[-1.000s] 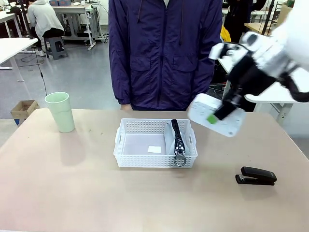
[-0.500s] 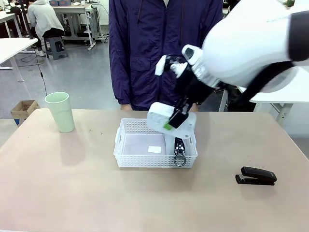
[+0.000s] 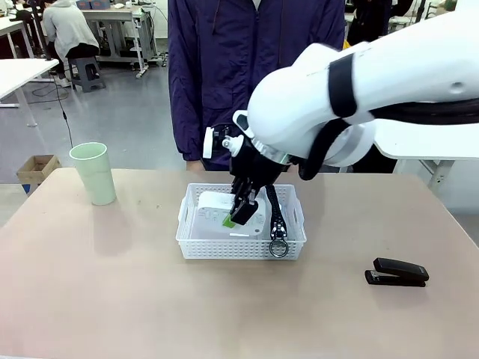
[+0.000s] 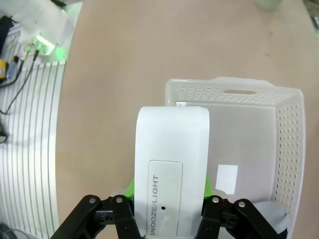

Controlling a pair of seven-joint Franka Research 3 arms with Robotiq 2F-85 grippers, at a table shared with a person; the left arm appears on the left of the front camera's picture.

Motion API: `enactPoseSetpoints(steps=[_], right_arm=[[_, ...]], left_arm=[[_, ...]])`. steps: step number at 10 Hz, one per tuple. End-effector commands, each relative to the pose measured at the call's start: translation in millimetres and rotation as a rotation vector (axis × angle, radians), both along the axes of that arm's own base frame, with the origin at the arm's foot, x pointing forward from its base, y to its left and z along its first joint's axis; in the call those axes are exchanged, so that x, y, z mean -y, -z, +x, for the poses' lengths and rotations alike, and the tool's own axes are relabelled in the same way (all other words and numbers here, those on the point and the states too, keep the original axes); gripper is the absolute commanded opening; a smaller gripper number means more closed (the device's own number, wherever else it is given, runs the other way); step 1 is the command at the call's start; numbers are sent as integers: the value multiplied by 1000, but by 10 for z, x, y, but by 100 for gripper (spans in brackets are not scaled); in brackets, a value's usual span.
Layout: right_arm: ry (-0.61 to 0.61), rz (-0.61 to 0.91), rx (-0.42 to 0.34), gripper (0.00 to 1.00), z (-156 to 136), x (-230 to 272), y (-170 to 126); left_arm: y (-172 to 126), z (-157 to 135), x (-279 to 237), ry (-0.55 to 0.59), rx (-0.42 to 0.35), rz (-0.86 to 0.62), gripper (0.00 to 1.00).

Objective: Efficiently arrange items inside the basket to fit them all.
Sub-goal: Pick up the Digital clock and place it inside the Organizing basket.

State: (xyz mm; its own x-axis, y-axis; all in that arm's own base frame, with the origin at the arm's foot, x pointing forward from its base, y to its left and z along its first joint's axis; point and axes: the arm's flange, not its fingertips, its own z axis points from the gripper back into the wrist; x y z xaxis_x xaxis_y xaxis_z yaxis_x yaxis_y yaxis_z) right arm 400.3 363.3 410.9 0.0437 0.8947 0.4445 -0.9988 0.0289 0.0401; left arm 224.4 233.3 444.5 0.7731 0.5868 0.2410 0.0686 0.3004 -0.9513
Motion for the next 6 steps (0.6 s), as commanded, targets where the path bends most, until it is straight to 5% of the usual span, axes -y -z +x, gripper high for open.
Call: enactPoseSetpoints(steps=[1, 2, 5, 6], right_arm=[[-40, -11, 23, 46, 250, -83, 120], [-56, -32, -8, 46, 318, -145, 161], [-28, -100, 97, 46, 544, -226, 460], [-5, -115, 63, 46, 671, -242, 546]], left_arm=[[-17, 5, -2, 2, 31, -3, 100], [-17, 5, -2, 2, 31, -3, 100], [-17, 5, -2, 2, 31, -3, 100], [-17, 5, -2, 2, 31, -3, 100]])
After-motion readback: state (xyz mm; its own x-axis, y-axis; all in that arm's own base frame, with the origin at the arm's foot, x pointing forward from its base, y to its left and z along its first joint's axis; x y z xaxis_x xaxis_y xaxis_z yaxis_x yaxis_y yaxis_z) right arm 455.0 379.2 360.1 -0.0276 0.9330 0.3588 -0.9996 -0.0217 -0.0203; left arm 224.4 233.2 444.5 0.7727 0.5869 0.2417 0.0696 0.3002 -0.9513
